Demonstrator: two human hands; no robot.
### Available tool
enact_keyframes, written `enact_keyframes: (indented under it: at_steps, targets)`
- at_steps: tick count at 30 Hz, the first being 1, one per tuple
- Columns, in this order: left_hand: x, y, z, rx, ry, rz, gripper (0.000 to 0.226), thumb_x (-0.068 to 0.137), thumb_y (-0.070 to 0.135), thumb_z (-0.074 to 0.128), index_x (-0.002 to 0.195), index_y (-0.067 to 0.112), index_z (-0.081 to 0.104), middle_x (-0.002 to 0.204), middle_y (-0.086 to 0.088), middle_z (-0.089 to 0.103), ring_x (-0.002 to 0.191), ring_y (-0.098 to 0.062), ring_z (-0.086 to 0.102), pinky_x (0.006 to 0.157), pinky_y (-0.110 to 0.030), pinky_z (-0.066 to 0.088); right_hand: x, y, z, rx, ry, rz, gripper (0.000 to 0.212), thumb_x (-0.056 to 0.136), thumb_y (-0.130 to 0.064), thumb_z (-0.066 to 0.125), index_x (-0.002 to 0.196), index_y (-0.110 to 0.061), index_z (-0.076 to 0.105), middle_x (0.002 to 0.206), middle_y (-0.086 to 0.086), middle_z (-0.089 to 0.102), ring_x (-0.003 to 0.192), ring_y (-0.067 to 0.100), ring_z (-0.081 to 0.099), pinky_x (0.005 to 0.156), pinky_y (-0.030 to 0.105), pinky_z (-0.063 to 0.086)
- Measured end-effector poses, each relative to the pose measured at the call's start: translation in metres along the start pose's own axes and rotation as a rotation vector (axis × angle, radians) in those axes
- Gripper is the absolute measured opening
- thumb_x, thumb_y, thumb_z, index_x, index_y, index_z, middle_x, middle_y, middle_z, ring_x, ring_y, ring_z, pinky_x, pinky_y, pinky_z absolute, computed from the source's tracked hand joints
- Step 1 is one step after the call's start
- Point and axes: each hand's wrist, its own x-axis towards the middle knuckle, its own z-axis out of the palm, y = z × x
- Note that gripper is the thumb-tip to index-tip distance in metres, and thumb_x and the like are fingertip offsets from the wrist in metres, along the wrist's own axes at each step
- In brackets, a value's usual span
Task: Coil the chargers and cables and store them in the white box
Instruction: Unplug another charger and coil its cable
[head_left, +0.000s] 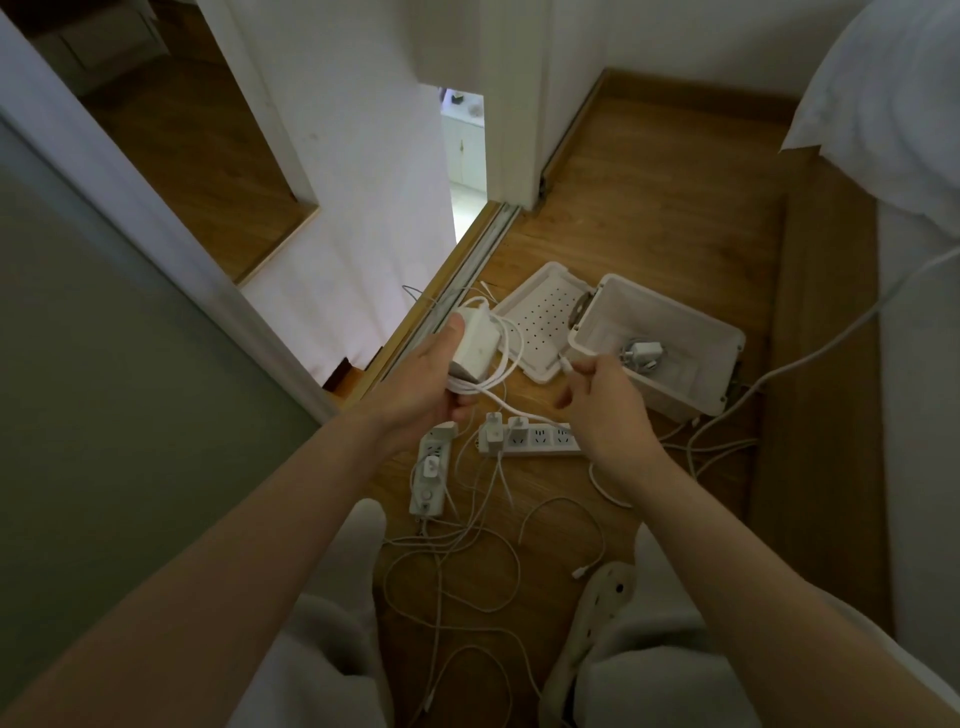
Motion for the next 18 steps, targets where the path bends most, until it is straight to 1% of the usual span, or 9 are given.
enact_keyframes:
  at_steps: [2,4,6,9,11,13,14,16,18]
  targets:
    - [0.000,0.000,0.000,-0.005,-0.015,0.011,0.052,0.097,0.050,0.024,0.133,0.017,0.043,0.076,-0.004,0.050,0.056,-0.008,0.044,0.045,-0.019,0.038,-0.001,0.000,0.002,-0.045,-0.097,0.041,0.021,0.100,-0.015,0.036,0.115,-0.010,0.049,0.081,-0.007,0.057,0.062,0.004,0.045,0.047,0.016,0.034]
    - [-0.002,0.001,0.003,0.005,-0.036,0.027,0.051,0.097,0.049,0.023,0.132,0.018,0.044,0.076,-0.004,0.049,0.057,-0.008,0.044,0.045,-0.020,0.037,-0.004,0.001,0.002,-0.073,-0.161,0.001,0.020,0.098,-0.017,0.041,0.113,-0.011,0.053,0.080,-0.012,0.061,0.063,0.004,0.048,0.045,0.012,0.038]
    - [-0.003,0.001,0.006,0.023,-0.061,0.043,0.051,0.098,0.049,0.021,0.132,0.020,0.044,0.076,-0.005,0.049,0.057,-0.009,0.043,0.045,-0.020,0.036,-0.006,0.000,0.003,-0.035,-0.193,-0.038,0.016,0.097,-0.017,0.045,0.109,-0.012,0.055,0.082,-0.010,0.066,0.059,0.006,0.047,0.047,0.012,0.038]
    - [-0.004,-0.001,0.010,0.106,-0.057,0.059,0.050,0.097,0.050,0.023,0.129,0.019,0.045,0.074,-0.005,0.050,0.056,-0.010,0.044,0.044,-0.020,0.037,-0.008,-0.003,0.004,0.094,-0.234,-0.013,0.015,0.095,-0.015,0.048,0.098,-0.010,0.062,0.081,-0.002,0.063,0.064,0.005,0.051,0.059,0.014,0.043]
    - [-0.005,-0.004,0.014,0.165,-0.014,0.051,0.044,0.099,0.046,0.025,0.122,0.016,0.049,0.072,-0.003,0.052,0.055,-0.009,0.047,0.044,-0.020,0.039,-0.010,-0.005,0.004,0.237,-0.269,0.038,0.014,0.093,-0.010,0.051,0.090,-0.008,0.064,0.076,0.002,0.061,0.063,0.005,0.054,0.056,0.013,0.046]
    - [-0.006,-0.008,0.018,0.214,0.008,0.044,0.039,0.100,0.043,0.026,0.112,0.016,0.050,0.072,-0.005,0.051,0.056,-0.010,0.047,0.044,-0.021,0.041,-0.013,-0.009,0.004,0.467,-0.304,0.097,0.014,0.092,-0.003,0.051,0.088,-0.004,0.064,0.071,0.004,0.061,0.054,0.004,0.058,0.050,0.012,0.047]
    - [-0.006,-0.008,0.019,0.233,0.009,0.037,0.036,0.100,0.043,0.026,0.111,0.017,0.048,0.073,-0.006,0.051,0.057,-0.011,0.047,0.045,-0.021,0.041,-0.013,-0.010,0.005,0.560,-0.315,0.122,0.014,0.092,0.000,0.050,0.091,-0.002,0.063,0.069,0.005,0.061,0.049,0.003,0.059,0.049,0.011,0.046]
    - [-0.007,-0.009,0.021,0.305,0.029,0.037,0.031,0.100,0.042,0.026,0.111,0.021,0.046,0.077,-0.007,0.052,0.058,-0.012,0.048,0.045,-0.019,0.043,-0.014,-0.012,0.007,0.647,-0.307,0.161,0.017,0.092,0.002,0.049,0.105,0.002,0.059,0.072,0.006,0.062,0.046,0.002,0.059,0.047,0.012,0.046]
    - [-0.007,-0.009,0.022,0.423,0.069,0.071,0.029,0.100,0.042,0.026,0.110,0.022,0.044,0.080,-0.009,0.054,0.058,-0.012,0.050,0.043,-0.017,0.044,-0.014,-0.012,0.011,0.602,-0.245,0.158,0.025,0.093,-0.001,0.049,0.118,0.001,0.051,0.081,0.006,0.063,0.052,0.002,0.060,0.047,0.011,0.046]
